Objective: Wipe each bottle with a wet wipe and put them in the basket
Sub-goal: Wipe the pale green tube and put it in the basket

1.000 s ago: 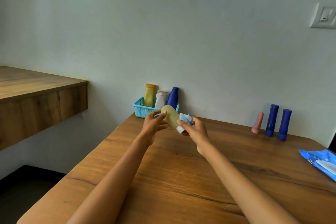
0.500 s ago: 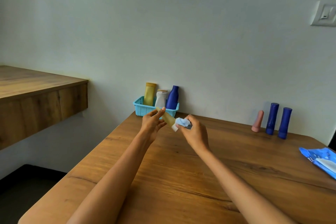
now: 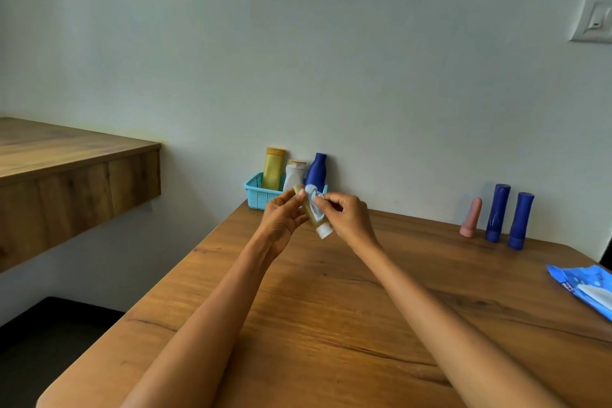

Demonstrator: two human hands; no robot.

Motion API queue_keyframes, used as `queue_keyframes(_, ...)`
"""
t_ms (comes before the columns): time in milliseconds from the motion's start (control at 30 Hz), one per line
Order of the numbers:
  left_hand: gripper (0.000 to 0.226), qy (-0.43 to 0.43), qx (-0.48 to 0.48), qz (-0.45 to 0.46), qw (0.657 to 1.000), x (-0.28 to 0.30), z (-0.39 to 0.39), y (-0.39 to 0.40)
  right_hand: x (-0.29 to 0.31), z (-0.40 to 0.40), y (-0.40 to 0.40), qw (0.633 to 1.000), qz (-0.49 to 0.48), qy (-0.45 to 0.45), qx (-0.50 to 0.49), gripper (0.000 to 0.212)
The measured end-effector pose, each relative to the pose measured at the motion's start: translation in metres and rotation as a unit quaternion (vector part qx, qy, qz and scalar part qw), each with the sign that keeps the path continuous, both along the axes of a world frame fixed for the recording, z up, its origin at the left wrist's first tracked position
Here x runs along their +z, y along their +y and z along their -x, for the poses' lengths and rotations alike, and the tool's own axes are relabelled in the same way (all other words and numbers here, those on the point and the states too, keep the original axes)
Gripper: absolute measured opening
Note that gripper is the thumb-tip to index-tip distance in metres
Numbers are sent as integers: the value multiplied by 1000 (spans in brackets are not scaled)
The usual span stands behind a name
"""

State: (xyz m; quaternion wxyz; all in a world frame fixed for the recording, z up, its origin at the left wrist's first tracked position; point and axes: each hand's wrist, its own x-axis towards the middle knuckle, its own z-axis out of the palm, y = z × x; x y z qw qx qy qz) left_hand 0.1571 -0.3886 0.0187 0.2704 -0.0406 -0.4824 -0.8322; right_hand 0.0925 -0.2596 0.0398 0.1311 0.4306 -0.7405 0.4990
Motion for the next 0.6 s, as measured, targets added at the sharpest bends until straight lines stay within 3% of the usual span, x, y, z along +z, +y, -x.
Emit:
queue_keyframes(200,25,-4,7,2,1000,-5,-3,-7,-22,9,26,994,-59,87,-30,10)
queue_keyframes(300,32,-3,-38,12,999,-6,-4,-4,-12,8,24,996,12,66,-65,10)
queue_keyframes(367,33,-1,-62,28,998,-7,-3,-2,2,3,15,995,48,73,-57,22)
queue_keyframes(600,28,6,-60,55,997,-5,-4,-5,6,-10,-7,969,-30,222,-103,23)
